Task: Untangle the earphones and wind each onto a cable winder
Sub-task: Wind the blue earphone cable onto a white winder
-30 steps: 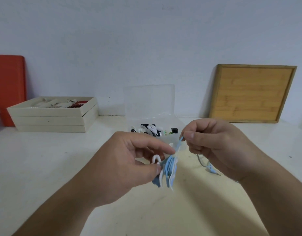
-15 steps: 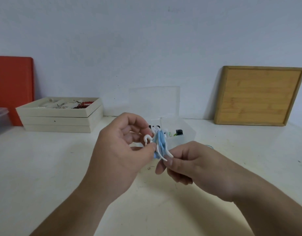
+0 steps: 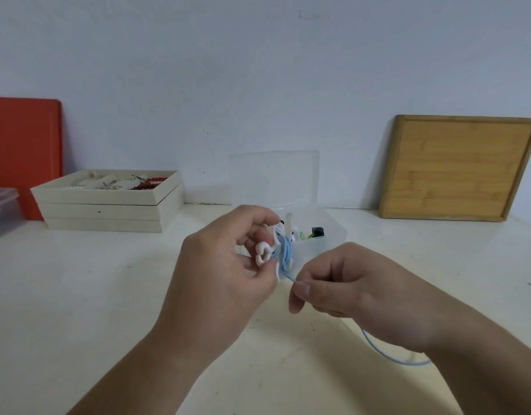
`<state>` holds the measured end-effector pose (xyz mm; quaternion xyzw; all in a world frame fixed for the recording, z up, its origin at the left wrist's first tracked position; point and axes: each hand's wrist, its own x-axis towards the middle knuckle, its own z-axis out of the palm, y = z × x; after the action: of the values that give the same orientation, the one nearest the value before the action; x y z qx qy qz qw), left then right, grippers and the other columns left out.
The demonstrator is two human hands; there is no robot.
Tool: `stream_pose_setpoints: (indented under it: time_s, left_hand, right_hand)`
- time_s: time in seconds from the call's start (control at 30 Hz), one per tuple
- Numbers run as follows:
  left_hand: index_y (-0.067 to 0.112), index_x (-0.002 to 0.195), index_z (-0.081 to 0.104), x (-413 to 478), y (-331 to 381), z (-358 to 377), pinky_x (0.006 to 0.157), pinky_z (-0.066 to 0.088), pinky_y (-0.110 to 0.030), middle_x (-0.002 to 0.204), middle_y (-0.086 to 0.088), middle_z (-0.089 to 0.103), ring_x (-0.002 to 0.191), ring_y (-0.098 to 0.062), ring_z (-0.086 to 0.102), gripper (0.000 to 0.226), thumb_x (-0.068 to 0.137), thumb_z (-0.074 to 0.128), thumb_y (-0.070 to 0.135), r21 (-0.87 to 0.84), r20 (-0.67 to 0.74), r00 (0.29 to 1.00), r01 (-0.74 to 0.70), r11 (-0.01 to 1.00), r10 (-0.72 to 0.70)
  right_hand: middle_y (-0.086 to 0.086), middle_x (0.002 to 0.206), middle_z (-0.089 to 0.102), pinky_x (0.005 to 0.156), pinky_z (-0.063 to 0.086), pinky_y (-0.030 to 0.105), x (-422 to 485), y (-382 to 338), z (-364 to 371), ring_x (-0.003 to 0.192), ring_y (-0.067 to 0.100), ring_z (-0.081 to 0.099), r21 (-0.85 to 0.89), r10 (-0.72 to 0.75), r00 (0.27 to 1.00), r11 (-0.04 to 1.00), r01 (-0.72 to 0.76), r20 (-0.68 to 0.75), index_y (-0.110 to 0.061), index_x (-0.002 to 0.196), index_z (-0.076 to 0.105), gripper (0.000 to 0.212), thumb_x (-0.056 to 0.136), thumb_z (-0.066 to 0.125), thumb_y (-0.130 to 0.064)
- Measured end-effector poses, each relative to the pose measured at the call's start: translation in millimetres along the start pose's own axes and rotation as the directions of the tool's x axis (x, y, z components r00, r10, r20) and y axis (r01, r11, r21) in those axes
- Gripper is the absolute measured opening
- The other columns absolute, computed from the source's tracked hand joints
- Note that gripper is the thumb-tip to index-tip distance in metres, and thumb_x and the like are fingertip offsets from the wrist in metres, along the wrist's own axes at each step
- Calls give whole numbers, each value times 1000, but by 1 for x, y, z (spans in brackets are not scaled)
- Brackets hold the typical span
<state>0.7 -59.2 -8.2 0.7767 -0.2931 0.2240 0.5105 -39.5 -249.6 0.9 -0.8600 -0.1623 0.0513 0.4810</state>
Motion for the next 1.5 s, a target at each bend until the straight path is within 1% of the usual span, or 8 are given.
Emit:
stream_pose_setpoints:
  time_s: [0.2,0.37,0.5,0.63,0.97,1.13,1.4,1.5]
  left_hand:
    - [37,105,60,-3,3,4,65,58,-34,85,13,65,76,-15,64,51,74,70,-3,52,146,989,-25,998,17]
    - [39,108,60,-5,10,4,68,59,-36,87,10,65,86,-15,62,54,77,71,-3,-49,274,961,-23,999,35]
    - [30,104,69,-6,13,5,65,59,-41,87,1,63,81,-18,60,51,76,68,-13,-265,306,951,45,963,40]
    - [23,99,78,-5,12,4,66,60,-32,89,-3,64,83,-16,62,43,73,66,-9,-391,315,948,85,917,46]
    - [28,92,78,4,2,1,69,59,-35,85,3,76,83,-20,74,40,78,74,-9,-435,-55,968,196,879,-244]
    - [21,94,76,11,-3,-6,85,60,-49,82,0,70,65,-8,69,36,80,70,-12,-455,-298,863,247,856,-408]
    - [21,92,74,18,-15,-14,86,60,-47,78,-2,65,60,-4,68,36,81,66,-12,-466,-444,746,280,839,-496]
    - [26,90,75,16,-16,-13,85,58,-55,75,2,65,59,-3,68,37,80,68,-9,-426,-438,745,320,846,-502]
  right_hand:
    - [2,54,37,51,27,40,-4,-7,-8,54,26,28,-6,-80,959,997,82,-273,-18,75,76,23,80,65,-37]
    - [7,51,49,44,30,16,-5,-9,-15,48,11,38,-93,-116,828,993,77,-549,-19,67,73,16,81,79,-25]
    - [-1,46,42,41,27,15,-4,-7,-15,44,10,31,-62,-55,811,998,23,-582,-17,68,72,21,85,74,-30]
    - [4,52,39,49,27,34,-2,-2,-13,51,22,29,34,84,864,996,-78,-497,-15,74,71,26,93,65,-33]
    - [2,53,47,54,26,35,2,-4,5,54,22,35,107,140,970,987,-121,-198,-11,82,66,38,104,44,-34]
    - [-3,50,63,46,38,18,-6,-6,-15,44,9,50,-223,185,960,947,-231,-209,-19,76,70,16,89,70,-29]
    - [-5,63,68,54,47,19,-18,21,-55,52,7,61,-516,352,865,697,-498,-359,-35,85,75,18,96,61,-34]
    - [-3,83,77,78,53,29,-22,25,-62,77,15,73,-310,360,898,849,-428,-254,-28,91,76,19,97,60,-37]
